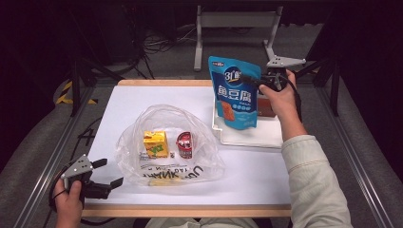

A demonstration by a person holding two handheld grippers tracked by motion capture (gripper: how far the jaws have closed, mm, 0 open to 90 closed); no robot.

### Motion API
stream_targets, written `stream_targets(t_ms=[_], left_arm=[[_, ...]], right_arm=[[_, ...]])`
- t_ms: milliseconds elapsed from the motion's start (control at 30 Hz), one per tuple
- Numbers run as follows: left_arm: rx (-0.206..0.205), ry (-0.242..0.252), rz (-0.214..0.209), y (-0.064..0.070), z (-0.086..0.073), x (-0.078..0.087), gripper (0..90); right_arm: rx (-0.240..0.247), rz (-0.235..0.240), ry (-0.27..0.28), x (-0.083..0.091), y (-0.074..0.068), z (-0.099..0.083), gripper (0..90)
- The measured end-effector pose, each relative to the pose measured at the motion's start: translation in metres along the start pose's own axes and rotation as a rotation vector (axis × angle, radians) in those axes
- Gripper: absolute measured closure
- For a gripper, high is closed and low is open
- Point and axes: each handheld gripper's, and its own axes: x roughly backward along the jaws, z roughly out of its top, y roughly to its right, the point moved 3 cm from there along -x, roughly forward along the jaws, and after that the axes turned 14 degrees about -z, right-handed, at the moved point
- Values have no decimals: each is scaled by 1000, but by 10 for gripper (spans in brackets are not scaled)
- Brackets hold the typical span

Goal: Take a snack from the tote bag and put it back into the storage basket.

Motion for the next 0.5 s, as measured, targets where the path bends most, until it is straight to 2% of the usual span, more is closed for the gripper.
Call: stream_targets(t_ms=[100, 333, 500], left_arm=[[2, -1, -2, 0, 0, 0, 16], [2, -1, -6, 0, 0, -2, 16], [3, -6, -10, 0, 1, -3, 16]], right_arm=[[-8, 6, 2, 1, 1, -2, 900], [5, 11, -6, 4, 4, -4, 897], [-2, 9, -15, 11, 11, -11, 889]])
